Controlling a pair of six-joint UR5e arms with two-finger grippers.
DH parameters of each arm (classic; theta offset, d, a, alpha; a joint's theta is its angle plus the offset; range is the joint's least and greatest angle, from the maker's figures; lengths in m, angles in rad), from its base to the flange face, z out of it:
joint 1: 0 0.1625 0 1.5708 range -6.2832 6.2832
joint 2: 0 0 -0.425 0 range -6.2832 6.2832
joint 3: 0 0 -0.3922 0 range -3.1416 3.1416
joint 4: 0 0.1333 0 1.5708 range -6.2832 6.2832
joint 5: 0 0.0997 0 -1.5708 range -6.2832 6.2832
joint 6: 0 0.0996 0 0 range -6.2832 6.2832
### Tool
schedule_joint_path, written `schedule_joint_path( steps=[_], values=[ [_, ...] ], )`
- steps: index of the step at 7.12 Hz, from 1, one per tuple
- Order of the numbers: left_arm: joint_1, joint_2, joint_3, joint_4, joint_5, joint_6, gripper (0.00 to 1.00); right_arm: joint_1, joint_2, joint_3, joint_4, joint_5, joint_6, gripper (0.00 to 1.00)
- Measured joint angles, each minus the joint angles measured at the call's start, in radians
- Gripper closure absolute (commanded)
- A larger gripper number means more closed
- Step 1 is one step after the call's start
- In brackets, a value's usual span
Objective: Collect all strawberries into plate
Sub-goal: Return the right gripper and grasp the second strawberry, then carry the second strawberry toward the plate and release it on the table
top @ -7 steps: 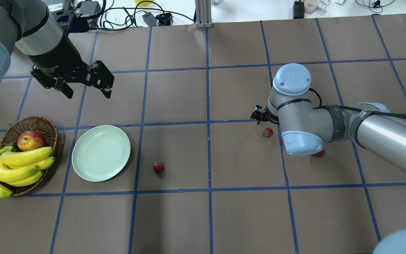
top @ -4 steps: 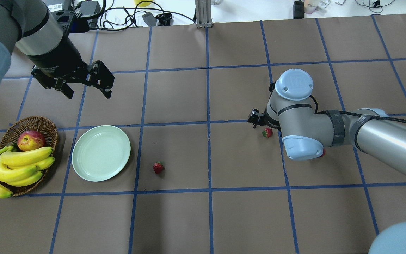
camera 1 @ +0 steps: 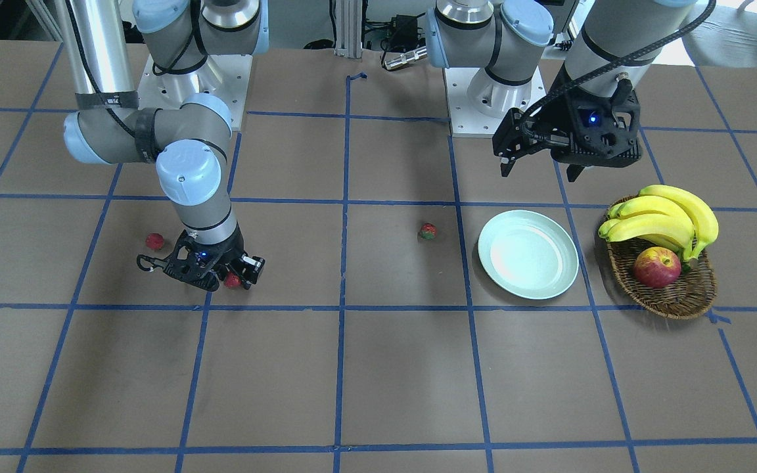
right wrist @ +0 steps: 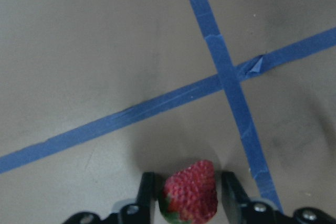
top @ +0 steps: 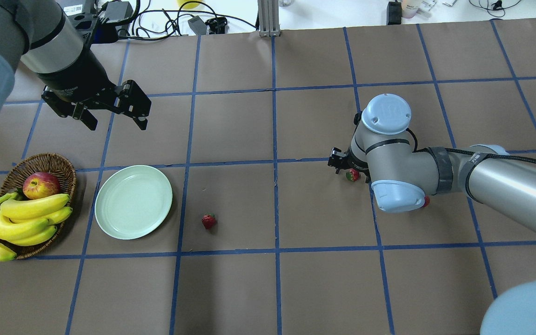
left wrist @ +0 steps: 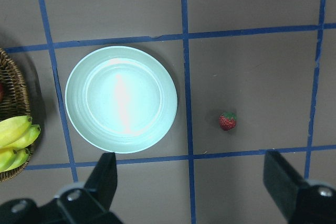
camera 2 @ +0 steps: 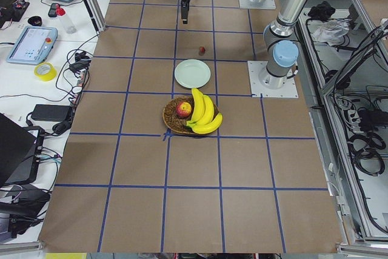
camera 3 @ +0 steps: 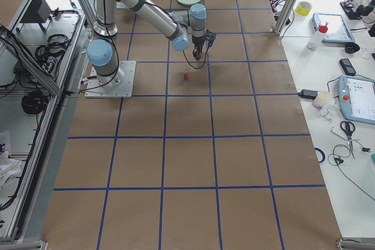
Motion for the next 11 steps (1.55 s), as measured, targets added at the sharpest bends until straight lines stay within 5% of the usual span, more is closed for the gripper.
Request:
schedule_joint_path(
  steps=[3, 7, 8, 9, 10, 11],
  values=[
    [0.000, 0.000, 0.000, 0.000, 0.000, 0.000, 0.00, 0.016, -0.011, -0.017, 0.005, 0.017, 0.010, 1.00],
    [0.000, 0.000, 0.001, 0.000, 0.000, 0.000, 0.00, 0.323, 0.064, -0.146, 0.000, 0.168, 0.173, 0.98],
    [0.000, 0.000, 0.001, 0.000, 0.000, 0.000, 0.00, 0.376, 0.106, -0.201, -0.001, 0.195, 0.245, 0.90],
    [0.000, 0.000, 0.001, 0.000, 0.000, 0.000, 0.00, 0.416, 0.148, -0.254, -0.002, 0.208, 0.311, 0.80],
    [0.000, 0.000, 0.001, 0.000, 0.000, 0.000, 0.00, 0.440, 0.178, -0.290, -0.003, 0.213, 0.359, 0.01],
    [0.000, 0.000, 0.001, 0.000, -0.001, -0.001, 0.00, 0.450, 0.189, -0.306, -0.002, 0.214, 0.386, 0.00]
  ],
)
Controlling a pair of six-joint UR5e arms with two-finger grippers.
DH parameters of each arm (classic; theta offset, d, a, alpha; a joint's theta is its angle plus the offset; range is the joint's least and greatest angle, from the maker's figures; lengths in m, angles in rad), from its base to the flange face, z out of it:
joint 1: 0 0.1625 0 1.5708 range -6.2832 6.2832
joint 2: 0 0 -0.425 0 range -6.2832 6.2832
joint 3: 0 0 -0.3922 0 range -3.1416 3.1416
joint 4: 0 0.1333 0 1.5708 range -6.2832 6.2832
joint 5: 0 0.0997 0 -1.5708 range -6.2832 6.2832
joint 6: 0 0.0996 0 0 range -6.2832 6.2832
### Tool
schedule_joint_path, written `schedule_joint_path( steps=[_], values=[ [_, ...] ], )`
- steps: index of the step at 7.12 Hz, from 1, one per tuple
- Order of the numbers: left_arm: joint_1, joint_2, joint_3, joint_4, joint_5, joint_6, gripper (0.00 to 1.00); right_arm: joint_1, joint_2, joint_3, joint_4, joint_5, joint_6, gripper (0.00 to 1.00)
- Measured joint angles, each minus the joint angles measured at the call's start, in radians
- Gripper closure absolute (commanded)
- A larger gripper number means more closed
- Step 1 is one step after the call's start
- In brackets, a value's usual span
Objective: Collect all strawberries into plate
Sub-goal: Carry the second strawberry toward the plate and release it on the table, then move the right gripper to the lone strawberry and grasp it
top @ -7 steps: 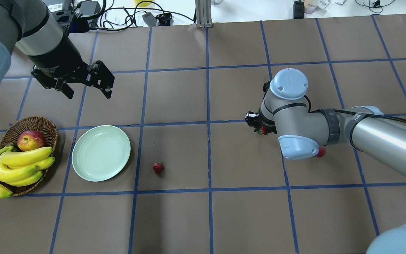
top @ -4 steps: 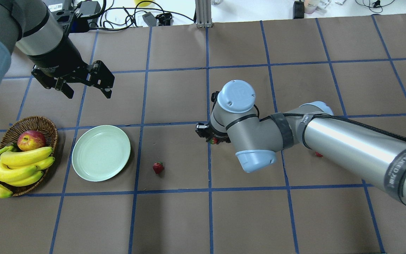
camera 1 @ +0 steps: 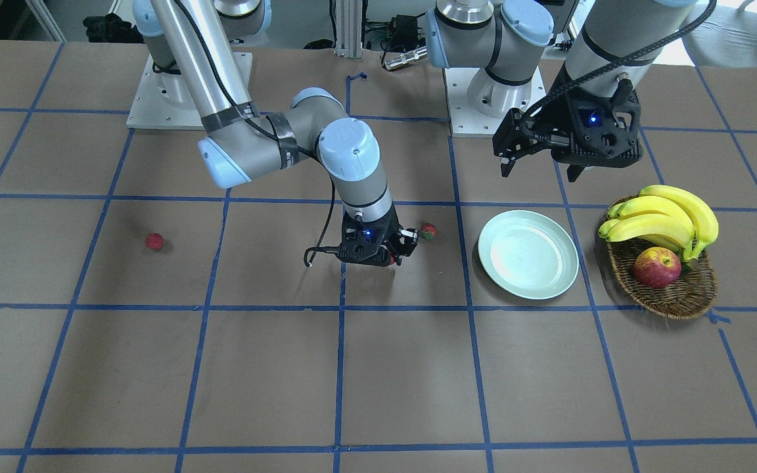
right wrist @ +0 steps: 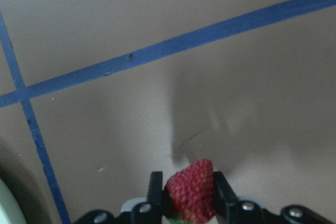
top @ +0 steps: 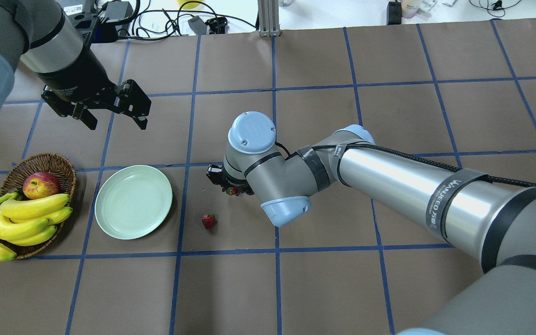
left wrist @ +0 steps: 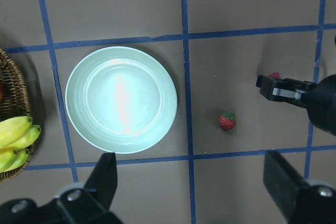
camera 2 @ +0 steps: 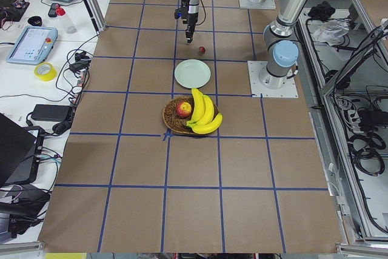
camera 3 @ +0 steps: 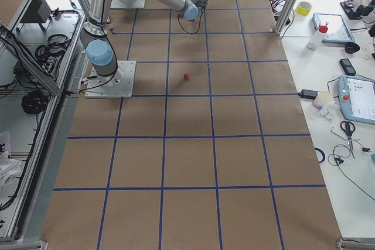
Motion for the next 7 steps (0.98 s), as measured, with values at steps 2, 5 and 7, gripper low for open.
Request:
schedule_joint_path(
  steps=[2, 5, 7],
  values=[
    [0.000, 0.000, 0.000, 0.000, -0.004, -0.001, 0.00, 0.005, -0.002, -0.008, 0.030, -0.006, 0.026, 0.00],
    [-0.001, 0.000, 0.000, 0.000, -0.005, -0.001, 0.00, -0.053, -0.116, -0.007, 0.232, -0.108, -0.020, 0.00],
    [0.000, 0.000, 0.000, 0.000, -0.006, -0.002, 0.00, -0.193, -0.223, 0.007, 0.410, -0.151, -0.106, 0.00]
  ],
)
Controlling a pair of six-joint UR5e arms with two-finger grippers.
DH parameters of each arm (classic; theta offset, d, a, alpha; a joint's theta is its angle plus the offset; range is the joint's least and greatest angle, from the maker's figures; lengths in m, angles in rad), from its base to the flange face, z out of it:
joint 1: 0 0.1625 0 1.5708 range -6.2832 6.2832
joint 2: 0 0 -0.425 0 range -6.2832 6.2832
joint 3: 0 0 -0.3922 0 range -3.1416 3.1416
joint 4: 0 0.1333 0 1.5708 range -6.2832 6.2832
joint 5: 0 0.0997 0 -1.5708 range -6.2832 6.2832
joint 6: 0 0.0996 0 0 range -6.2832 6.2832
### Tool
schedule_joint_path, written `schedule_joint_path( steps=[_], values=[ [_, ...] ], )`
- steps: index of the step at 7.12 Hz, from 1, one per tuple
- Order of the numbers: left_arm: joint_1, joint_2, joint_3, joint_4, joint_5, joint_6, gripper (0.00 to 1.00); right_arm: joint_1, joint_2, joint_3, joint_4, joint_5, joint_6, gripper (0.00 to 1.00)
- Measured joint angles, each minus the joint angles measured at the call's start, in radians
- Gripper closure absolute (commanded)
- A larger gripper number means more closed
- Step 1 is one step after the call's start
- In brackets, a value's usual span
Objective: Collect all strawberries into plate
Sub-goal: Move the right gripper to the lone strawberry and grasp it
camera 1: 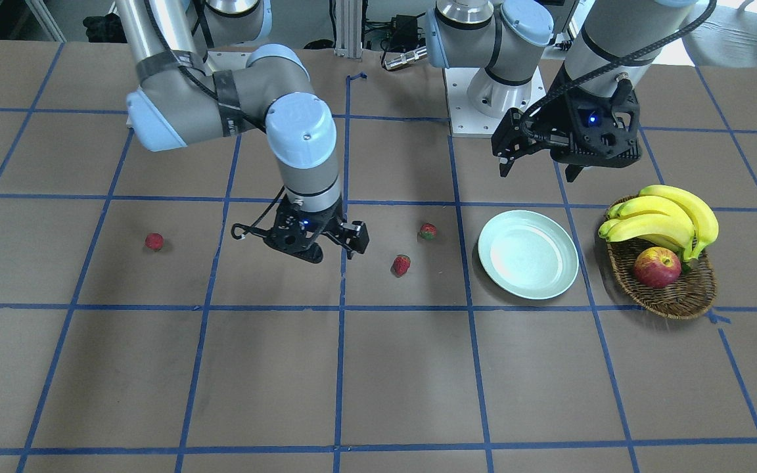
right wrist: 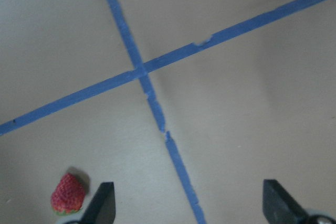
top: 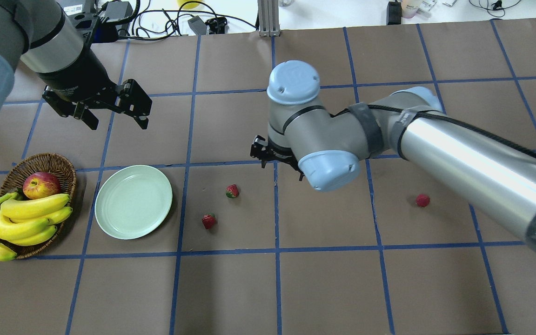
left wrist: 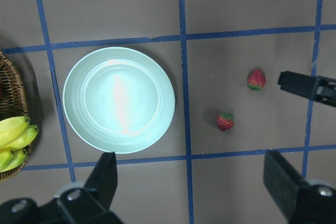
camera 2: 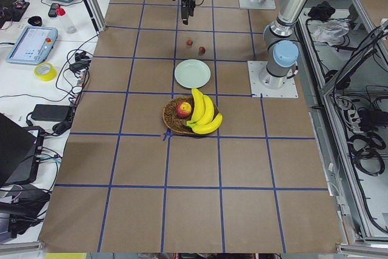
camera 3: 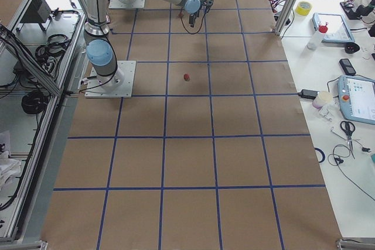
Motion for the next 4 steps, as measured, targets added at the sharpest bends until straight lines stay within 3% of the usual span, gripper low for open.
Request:
schedule_joint_path(
  steps=[4],
  values=[
    [0.000, -0.001, 0.000, 0.000, 0.001, 0.001, 0.00, -0.213, -0.067, 0.069, 0.081, -0.191, -0.268, 0.00]
  ],
)
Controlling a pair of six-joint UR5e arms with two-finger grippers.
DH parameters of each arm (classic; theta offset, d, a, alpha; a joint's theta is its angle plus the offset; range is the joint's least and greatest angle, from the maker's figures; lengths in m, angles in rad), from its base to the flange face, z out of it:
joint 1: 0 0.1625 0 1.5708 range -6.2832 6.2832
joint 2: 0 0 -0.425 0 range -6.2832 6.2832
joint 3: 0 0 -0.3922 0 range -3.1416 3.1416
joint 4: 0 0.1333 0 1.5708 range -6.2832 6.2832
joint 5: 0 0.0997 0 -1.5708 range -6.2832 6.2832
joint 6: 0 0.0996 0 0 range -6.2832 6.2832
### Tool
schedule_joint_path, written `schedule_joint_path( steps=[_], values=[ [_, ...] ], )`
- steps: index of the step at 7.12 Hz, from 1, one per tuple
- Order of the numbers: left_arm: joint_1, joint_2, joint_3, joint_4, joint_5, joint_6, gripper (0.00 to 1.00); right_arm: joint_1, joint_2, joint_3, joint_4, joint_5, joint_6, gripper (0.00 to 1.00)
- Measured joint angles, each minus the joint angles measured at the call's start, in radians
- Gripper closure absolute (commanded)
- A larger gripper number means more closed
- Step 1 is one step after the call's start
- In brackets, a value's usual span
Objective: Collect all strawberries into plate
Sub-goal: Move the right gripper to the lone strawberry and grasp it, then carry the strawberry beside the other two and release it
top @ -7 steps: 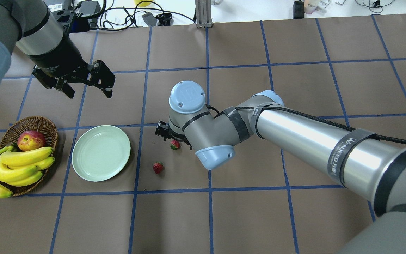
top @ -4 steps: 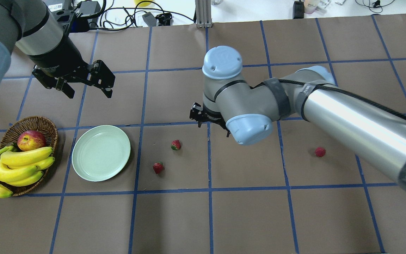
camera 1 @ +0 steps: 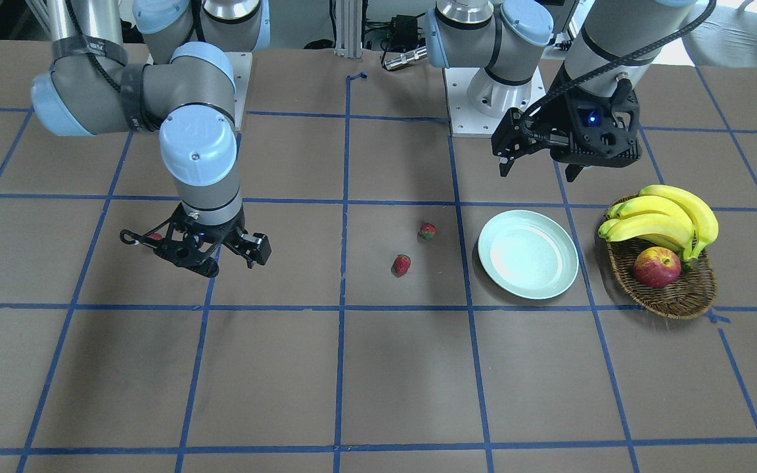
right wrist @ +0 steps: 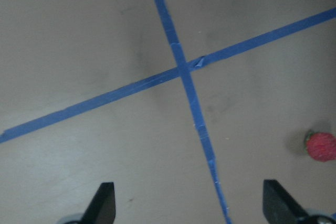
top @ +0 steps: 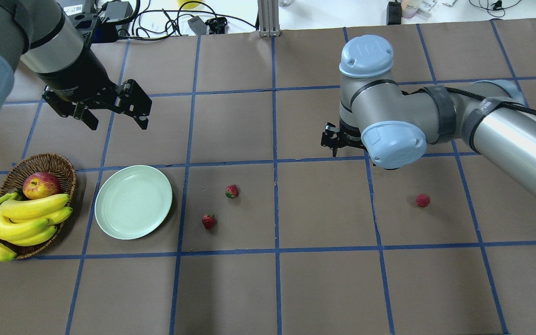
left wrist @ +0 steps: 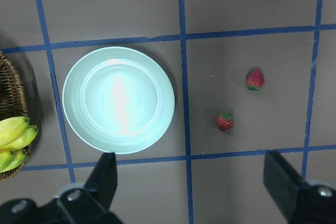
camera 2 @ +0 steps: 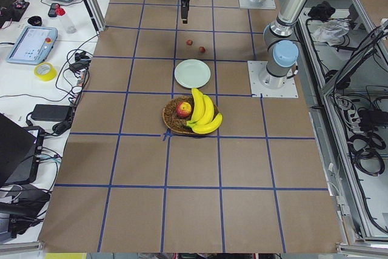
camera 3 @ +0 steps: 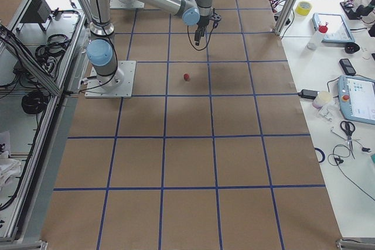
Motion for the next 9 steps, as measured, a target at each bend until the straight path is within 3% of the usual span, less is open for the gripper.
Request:
schedule_joint_path(
  steps=[5, 7, 8, 9],
  values=[
    [0.000, -0.001, -0.001, 0.000, -0.001, -0.002, 0.00, -0.295, -0.069, 0.217, -0.078, -0.014, -0.477, 0.04],
    [0.000, -0.001, -0.001, 0.000, -0.001, -0.002, 0.00, -0.361, -0.067, 0.332, -0.237, 0.020, -0.579, 0.04],
    [0.000, -0.001, -0.001, 0.000, -0.001, -0.002, 0.00, -0.375, -0.063, 0.375, -0.312, 0.058, -0.595, 0.17],
    [0.000, -0.001, 0.000, 0.000, -0.001, -0.002, 0.00, -0.381, -0.062, 0.394, -0.345, 0.078, -0.602, 0.57]
  ],
)
